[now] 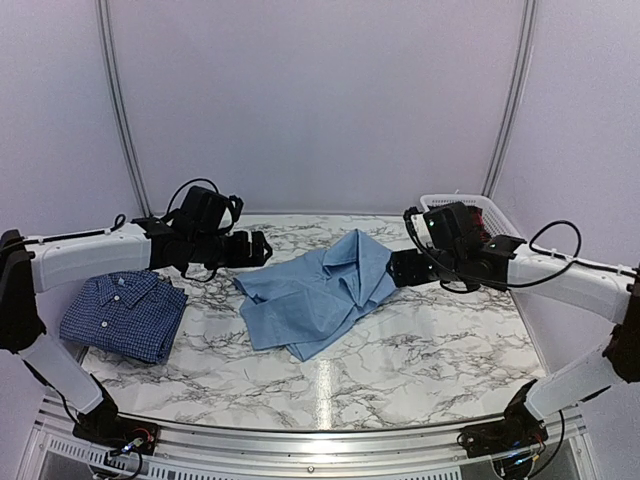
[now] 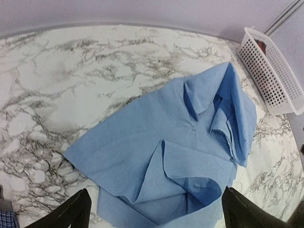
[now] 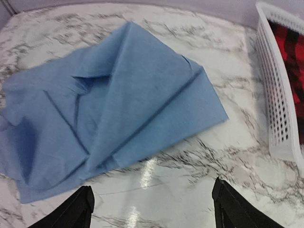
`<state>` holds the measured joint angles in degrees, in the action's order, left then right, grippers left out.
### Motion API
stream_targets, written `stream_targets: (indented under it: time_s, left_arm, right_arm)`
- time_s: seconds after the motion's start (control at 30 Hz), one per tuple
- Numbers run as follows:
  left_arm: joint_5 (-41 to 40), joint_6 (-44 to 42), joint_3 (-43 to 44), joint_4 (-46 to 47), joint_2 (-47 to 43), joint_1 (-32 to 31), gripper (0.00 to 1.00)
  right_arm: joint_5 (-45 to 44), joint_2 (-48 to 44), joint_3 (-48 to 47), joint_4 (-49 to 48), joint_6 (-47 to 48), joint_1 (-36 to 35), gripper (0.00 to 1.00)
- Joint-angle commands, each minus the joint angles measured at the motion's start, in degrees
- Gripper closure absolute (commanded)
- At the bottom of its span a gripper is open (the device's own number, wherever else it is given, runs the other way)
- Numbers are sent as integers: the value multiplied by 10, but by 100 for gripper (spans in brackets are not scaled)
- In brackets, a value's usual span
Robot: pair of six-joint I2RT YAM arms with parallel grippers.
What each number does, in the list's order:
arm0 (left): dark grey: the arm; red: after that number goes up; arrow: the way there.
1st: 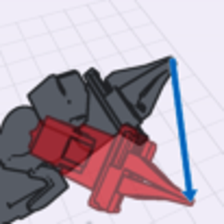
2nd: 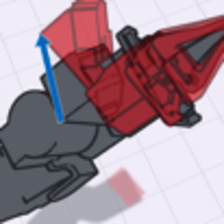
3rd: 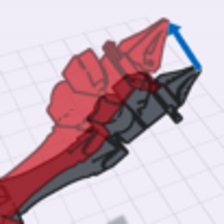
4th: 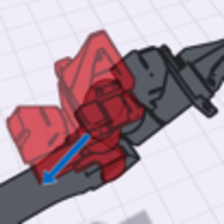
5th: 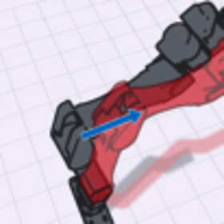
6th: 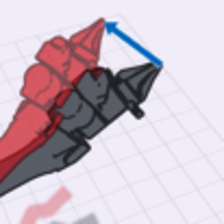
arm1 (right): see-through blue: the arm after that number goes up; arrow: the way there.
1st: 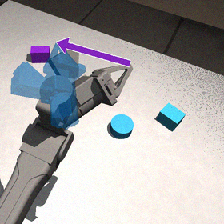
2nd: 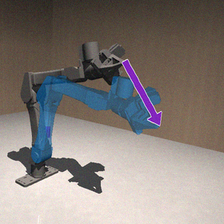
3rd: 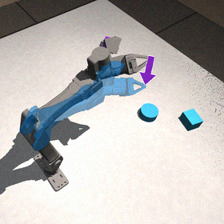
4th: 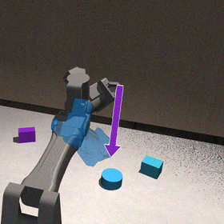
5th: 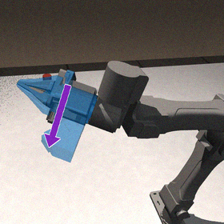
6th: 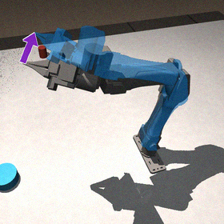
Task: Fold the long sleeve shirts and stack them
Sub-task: Place the crumpled shirt at the center of the board, then pick up the crumpled shirt from the center of the board.
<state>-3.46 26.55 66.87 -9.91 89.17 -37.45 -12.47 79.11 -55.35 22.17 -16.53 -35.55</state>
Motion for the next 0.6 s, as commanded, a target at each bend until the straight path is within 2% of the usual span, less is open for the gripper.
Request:
stream_targets:
  time_s: [0.0,0.07,0.23,0.43,0.57]
  left_arm:
    - [30,50,-55,-9,-25,0,1]
    - [33,68,-81,-6,-33,0,1]
    - [33,99,-145,1,-56,-14,1]
    - [63,138,-198,27,-57,-31,7]
    - [66,154,-207,50,-42,-48,9]
  right_arm:
    - [52,-16,-35,-86,72,-63,16]
    - [67,28,-62,-85,97,-87,15]
    - [20,145,-132,-88,135,-114,15]
    - [-145,296,-297,12,117,-113,15]
    - [-199,341,-319,34,104,-103,14]
